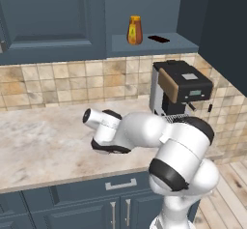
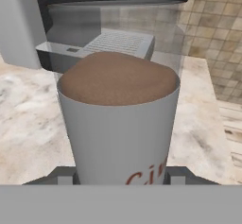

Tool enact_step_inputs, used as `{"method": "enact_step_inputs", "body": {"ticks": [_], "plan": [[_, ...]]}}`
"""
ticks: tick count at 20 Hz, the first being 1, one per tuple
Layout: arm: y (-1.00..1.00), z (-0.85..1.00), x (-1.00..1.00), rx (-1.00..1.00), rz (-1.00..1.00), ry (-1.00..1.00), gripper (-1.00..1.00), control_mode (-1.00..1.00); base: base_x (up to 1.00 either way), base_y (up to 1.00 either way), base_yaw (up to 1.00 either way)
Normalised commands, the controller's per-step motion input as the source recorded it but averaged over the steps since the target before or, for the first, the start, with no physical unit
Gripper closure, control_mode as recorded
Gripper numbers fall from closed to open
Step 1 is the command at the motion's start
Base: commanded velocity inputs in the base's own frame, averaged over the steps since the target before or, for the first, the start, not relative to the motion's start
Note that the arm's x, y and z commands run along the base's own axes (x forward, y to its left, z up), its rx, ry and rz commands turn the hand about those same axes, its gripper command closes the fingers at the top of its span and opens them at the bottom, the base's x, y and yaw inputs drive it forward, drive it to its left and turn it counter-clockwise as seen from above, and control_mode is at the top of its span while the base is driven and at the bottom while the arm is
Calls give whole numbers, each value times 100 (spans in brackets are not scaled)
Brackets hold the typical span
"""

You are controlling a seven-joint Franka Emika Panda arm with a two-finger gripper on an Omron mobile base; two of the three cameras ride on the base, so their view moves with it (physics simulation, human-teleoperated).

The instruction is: Pick the cinnamon and honey bottle from the cabinet and place them next to the mug.

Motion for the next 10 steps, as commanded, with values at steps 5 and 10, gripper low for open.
{"method": "enact_step_inputs", "body": {"ticks": [5,10], "plan": [[0,-15,17,-2,-1,0,100,-100,0,0,0],[0,-5,11,-3,0,0,100,-100,0,0,0]]}}
